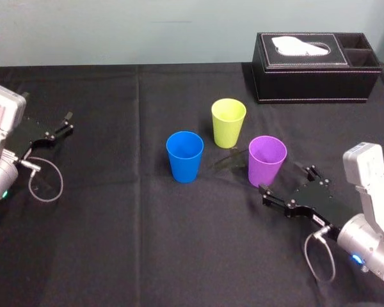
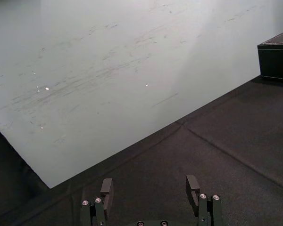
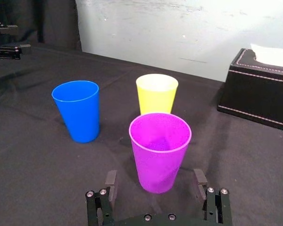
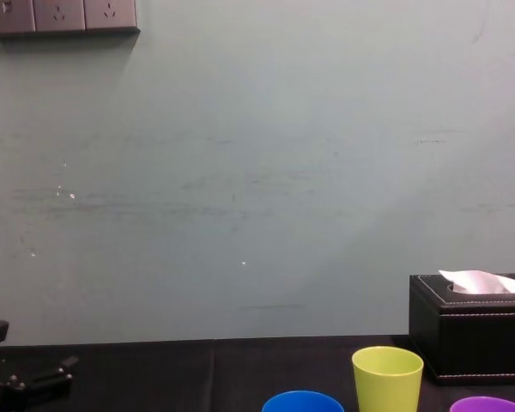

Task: Stack the three plastic cups sequentially using one hand.

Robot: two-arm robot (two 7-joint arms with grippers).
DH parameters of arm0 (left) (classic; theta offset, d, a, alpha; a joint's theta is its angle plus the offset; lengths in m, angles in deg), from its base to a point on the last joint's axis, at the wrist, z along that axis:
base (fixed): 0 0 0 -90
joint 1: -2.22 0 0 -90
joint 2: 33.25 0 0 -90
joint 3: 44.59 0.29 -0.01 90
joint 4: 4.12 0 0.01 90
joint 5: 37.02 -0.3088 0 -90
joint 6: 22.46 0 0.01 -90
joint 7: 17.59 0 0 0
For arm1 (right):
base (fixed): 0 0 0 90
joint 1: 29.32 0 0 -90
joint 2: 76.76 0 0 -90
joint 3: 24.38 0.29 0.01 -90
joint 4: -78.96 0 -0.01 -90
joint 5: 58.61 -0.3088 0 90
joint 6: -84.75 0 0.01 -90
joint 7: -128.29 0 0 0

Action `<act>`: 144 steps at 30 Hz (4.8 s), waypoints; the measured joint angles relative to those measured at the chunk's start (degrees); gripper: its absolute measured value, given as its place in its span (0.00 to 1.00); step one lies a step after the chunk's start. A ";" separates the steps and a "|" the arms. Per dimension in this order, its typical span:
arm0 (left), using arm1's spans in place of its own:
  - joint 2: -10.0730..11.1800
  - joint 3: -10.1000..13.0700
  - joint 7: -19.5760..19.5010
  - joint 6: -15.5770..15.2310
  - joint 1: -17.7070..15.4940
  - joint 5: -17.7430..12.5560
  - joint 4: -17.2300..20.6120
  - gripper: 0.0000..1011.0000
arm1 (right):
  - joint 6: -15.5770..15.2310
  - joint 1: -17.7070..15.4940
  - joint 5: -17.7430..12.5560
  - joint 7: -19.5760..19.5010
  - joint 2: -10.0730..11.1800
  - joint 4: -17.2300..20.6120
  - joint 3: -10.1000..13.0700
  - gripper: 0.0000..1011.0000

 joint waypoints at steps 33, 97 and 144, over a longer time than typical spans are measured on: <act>0.00 0.00 0.00 0.00 0.00 0.00 0.00 1.00 | 0.57 6.27 4.48 3.17 -8.23 -7.90 1.15 0.99; 0.00 0.00 0.00 0.00 0.00 0.00 0.00 1.00 | -14.82 18.97 1.36 10.46 -10.50 -4.94 2.93 0.72; 0.00 0.00 0.00 0.00 0.00 0.00 0.00 1.00 | -10.93 32.83 6.98 10.14 -16.87 -22.95 -3.74 0.72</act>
